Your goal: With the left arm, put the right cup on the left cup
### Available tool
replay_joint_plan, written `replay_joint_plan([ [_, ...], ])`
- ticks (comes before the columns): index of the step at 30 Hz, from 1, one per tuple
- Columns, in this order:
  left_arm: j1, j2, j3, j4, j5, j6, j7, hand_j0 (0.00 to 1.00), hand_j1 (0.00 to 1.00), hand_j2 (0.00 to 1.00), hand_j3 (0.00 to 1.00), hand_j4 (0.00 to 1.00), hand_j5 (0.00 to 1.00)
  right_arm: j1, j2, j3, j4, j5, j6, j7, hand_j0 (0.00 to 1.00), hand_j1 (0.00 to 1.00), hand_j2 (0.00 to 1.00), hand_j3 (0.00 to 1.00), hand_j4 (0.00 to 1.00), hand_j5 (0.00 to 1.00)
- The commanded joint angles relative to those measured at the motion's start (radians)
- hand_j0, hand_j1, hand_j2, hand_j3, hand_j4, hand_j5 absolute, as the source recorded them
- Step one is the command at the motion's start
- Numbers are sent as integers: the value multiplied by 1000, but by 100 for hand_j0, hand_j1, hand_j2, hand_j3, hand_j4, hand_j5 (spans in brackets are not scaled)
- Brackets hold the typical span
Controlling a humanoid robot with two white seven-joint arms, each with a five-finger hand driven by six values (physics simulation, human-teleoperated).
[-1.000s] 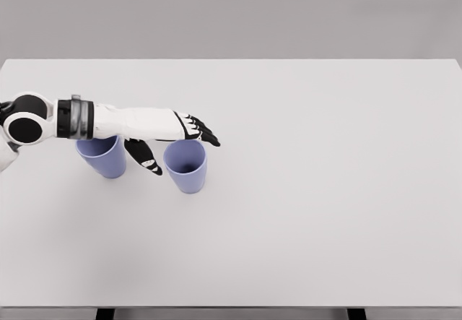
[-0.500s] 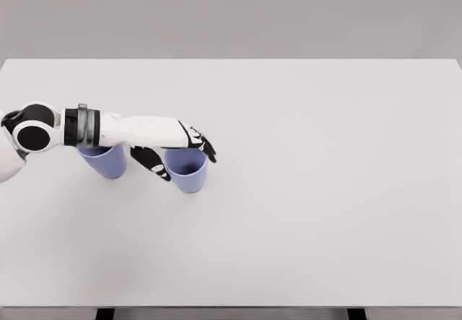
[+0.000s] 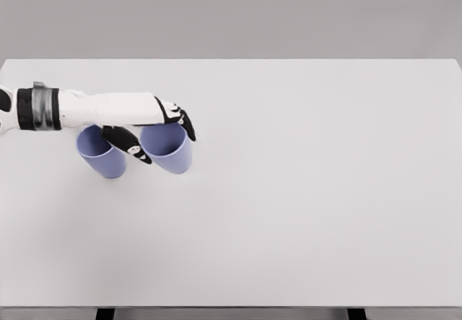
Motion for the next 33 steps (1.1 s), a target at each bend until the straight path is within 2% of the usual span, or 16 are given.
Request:
replay_joint_plan([
  [1, -2, 80, 10, -51, 56, 1, -1, 49, 49, 49, 49, 49, 49, 0, 0, 0, 0, 1, 0, 0, 100, 100, 100, 100, 100, 100],
  [5, -57, 198, 10, -104, 132, 1, -1, 49, 49, 49, 49, 49, 49, 0, 0, 0, 0, 0, 0, 0, 100, 100, 100, 100, 100, 100],
  [11, -117, 278, 10, -114, 186, 1, -3, 50, 50, 50, 50, 50, 50, 0, 0, 0, 0, 0, 0, 0, 100, 100, 100, 100, 100, 100],
  [21, -118, 381, -11, -87, 201, 1, -11, 50, 50, 50, 50, 50, 50, 0, 0, 0, 0, 0, 0, 0, 100, 100, 100, 100, 100, 100],
  [25, -115, 398, -13, -85, 201, 1, -26, 50, 50, 50, 50, 50, 50, 0, 0, 0, 0, 0, 0, 0, 100, 100, 100, 100, 100, 100],
  [33, -112, 340, -31, -18, 197, 1, -31, 50, 50, 50, 50, 50, 50, 0, 0, 0, 0, 0, 0, 0, 100, 100, 100, 100, 100, 100],
])
